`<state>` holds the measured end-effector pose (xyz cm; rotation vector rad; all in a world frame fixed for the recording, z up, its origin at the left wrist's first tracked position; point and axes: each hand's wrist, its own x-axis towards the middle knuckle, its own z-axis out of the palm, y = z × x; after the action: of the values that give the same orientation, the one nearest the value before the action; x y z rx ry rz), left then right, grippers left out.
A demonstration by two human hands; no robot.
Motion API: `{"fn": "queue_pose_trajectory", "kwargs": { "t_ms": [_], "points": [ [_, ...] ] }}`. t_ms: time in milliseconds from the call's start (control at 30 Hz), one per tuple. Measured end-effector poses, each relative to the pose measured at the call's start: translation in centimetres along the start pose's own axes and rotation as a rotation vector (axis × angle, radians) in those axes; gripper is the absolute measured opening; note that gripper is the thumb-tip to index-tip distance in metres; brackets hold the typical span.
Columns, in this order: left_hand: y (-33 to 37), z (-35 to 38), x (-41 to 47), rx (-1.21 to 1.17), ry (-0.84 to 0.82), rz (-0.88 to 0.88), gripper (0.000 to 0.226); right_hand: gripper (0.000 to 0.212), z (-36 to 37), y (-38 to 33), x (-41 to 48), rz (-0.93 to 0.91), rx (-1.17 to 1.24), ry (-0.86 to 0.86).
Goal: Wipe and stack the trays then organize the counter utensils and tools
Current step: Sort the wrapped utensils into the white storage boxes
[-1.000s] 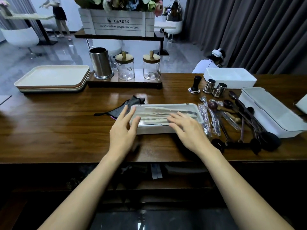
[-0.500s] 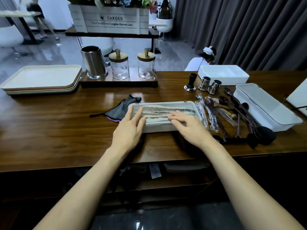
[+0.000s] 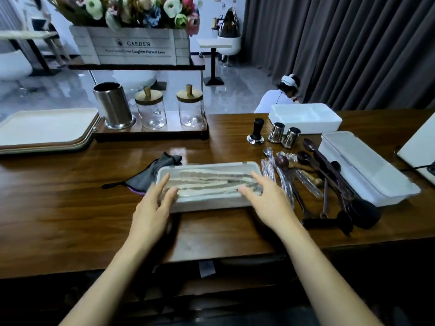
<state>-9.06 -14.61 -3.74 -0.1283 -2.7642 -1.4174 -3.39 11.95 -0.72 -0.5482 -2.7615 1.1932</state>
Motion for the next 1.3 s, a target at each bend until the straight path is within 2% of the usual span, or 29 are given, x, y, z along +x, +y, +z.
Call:
{"fn": "queue_pose_trajectory", "kwargs": {
  "t_ms": [100,200,433,567,700,800,900,1067,1300],
  "points": [
    [0.8,-0.4,-0.3,-0.037,0.04,-0.063,0.06,0.06,-0.5,0.0,0.1,-0.009,0.095,0.013],
    [2.5,-0.6,0.7,-0.032,0.106,-0.059,0.054,0.052,-2.4,-0.5,1.6,-0.057,0.127,0.014],
    [10.3,1.3,9.0,-0.016,0.209,0.125,0.055,0.046,-10.5,-2.8,11.3,-0.182,0.084,0.151],
    [12.5,4.5,15.7,-0.03,0.194,0.181,0.06,0.046,-13.3,-2.7,17.6,-0.181,0.095,0.143],
    [14.5,7.1,19.9,-0.069,0.142,0.225,0.058,0.062,-14.6,-1.7,22.0,-0.18,0.127,0.119],
    [15.8,8.7,23.1,-0.047,0.115,0.235,0.046,0.077,-15.5,-0.9,25.0,-0.159,0.138,0.097],
    [16.7,9.8,25.6,-0.025,0.091,0.263,0.048,0.088,-15.9,-0.2,27.5,-0.162,0.141,0.098],
    [18.0,11.5,28.3,-0.04,0.051,0.255,0.063,0.082,-16.4,0.2,31.0,-0.164,0.143,0.103],
    [16.1,13.4,31.1,-0.064,0.044,0.23,0.066,0.085,-14.5,1.5,35.0,-0.118,0.109,0.028]
  ]
}}
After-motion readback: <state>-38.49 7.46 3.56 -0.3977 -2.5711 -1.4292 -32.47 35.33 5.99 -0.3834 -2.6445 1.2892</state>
